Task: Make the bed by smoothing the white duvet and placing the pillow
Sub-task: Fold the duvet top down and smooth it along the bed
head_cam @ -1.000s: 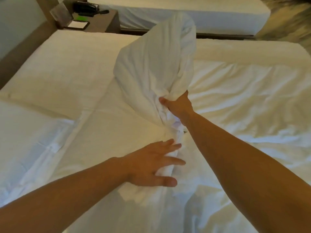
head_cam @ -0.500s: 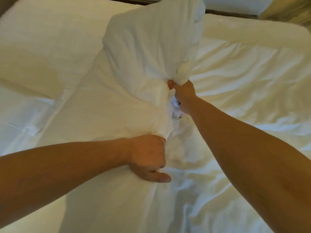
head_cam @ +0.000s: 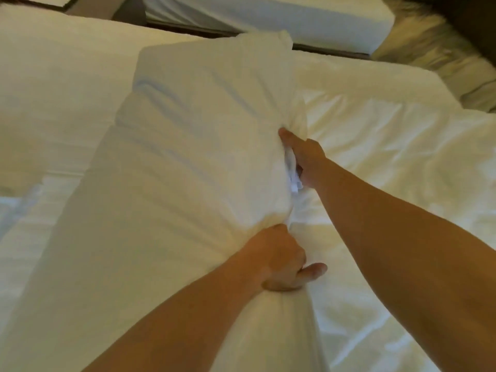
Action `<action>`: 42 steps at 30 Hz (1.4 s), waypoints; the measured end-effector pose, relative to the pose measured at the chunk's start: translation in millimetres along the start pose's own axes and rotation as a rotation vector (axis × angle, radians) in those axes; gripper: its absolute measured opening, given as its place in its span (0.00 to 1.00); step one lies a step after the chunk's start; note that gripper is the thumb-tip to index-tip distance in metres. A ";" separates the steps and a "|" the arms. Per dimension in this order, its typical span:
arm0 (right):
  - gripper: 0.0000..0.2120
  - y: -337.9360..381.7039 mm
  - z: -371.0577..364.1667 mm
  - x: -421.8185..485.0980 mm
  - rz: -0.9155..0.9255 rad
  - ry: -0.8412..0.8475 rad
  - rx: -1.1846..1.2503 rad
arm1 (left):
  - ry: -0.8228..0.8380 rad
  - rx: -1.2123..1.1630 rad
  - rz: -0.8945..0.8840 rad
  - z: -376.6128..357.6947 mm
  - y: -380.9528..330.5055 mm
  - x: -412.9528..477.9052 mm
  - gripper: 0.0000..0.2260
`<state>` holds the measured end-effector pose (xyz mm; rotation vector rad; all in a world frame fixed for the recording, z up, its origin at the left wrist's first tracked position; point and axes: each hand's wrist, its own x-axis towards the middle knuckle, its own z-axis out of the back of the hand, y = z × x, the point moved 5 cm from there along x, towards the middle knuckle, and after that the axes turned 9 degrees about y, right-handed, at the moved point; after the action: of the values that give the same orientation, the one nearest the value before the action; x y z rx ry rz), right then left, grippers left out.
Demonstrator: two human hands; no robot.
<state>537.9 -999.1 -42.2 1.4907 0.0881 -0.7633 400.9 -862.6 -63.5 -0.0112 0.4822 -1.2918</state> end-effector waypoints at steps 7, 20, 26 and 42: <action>0.57 15.3 -26.4 6.5 0.203 0.047 -0.198 | -0.137 0.089 -0.274 1.2 -19.7 -16.7 0.28; 0.19 -22.0 19.8 14.1 0.216 0.013 -0.056 | -0.079 0.011 -0.292 2.7 -53.8 -11.0 0.33; 0.32 -30.2 2.2 15.6 0.120 -0.115 -0.454 | -0.057 0.101 -0.215 -28.8 -49.9 12.6 0.31; 0.42 -124.3 10.6 -121.3 0.104 0.314 -0.388 | -0.038 0.180 -0.135 -54.3 -101.9 -55.9 0.25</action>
<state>377.9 -947.4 -86.9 1.2210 0.3723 -0.3943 277.8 -826.7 -65.7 0.0832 0.3355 -1.4616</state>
